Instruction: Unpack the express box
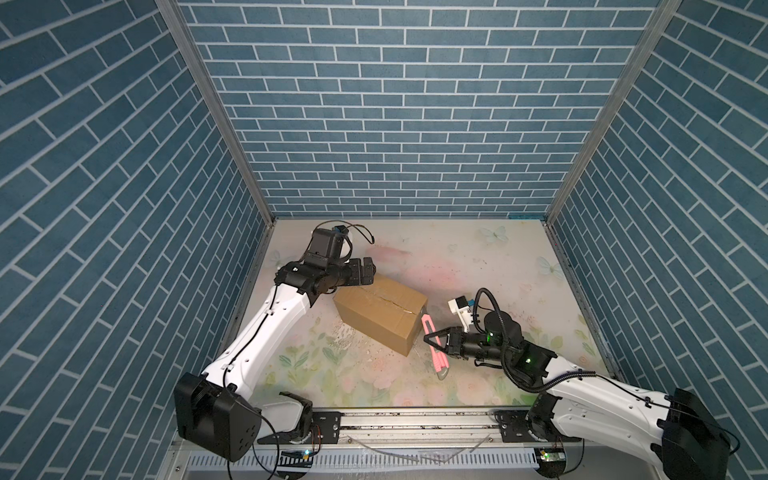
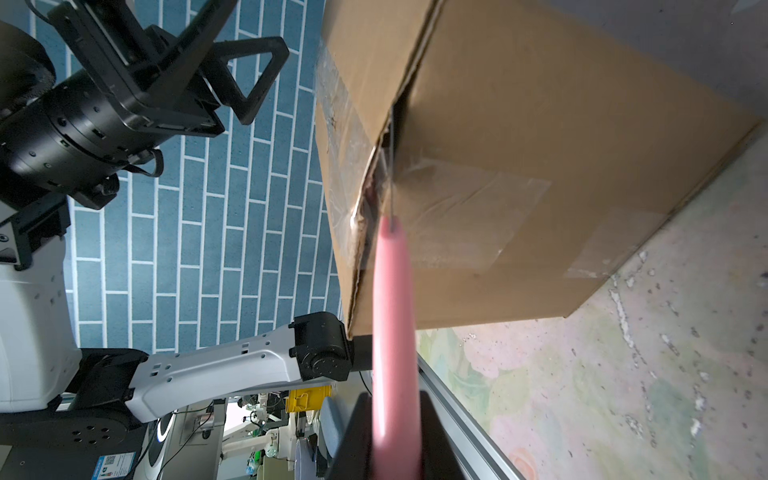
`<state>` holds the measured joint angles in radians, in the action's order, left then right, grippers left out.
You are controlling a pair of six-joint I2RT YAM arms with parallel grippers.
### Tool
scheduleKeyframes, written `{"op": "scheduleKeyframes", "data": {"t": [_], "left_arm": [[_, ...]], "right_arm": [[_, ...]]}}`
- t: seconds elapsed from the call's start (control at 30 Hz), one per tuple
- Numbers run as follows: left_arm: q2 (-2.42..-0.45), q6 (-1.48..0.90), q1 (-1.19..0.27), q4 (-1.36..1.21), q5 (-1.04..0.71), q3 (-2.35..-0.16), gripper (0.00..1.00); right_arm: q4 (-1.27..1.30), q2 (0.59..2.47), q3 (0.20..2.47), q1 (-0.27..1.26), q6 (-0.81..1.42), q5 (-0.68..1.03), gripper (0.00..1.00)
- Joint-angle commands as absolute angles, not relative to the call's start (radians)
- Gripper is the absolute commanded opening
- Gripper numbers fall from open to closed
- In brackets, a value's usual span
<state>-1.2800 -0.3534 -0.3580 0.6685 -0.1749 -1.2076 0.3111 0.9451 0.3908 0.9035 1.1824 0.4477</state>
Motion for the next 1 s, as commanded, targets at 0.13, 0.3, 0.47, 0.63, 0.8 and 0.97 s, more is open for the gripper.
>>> {"op": "scheduleKeyframes", "data": {"t": [0.13, 0.3, 0.47, 0.63, 0.8, 0.97], "left_arm": [[-1.128, -0.475, -0.390, 0.898, -0.130, -1.128, 1.00], [-0.988, -0.691, -0.498, 0.846, -0.113, -0.979, 1.00], [-0.870, -0.918, -0.662, 0.602, -0.008, -0.816, 1.00], [-0.841, -1.022, -0.764, 0.376, 0.085, -0.714, 1.00], [-0.846, -1.088, -0.834, 0.232, 0.164, -0.646, 1.00], [-0.857, -1.124, -0.887, 0.121, 0.242, -0.604, 1.00]], "right_arm": [[0.315, 0.951, 0.383, 0.907, 1.202, 0.433, 0.00], [0.317, 0.968, 0.393, 0.906, 1.200, 0.437, 0.00], [0.313, 0.977, 0.400, 0.907, 1.197, 0.445, 0.00], [0.317, 0.991, 0.406, 0.907, 1.195, 0.455, 0.00], [0.322, 1.000, 0.411, 0.906, 1.196, 0.465, 0.00], [0.340, 0.997, 0.409, 0.908, 1.198, 0.473, 0.00]]}}
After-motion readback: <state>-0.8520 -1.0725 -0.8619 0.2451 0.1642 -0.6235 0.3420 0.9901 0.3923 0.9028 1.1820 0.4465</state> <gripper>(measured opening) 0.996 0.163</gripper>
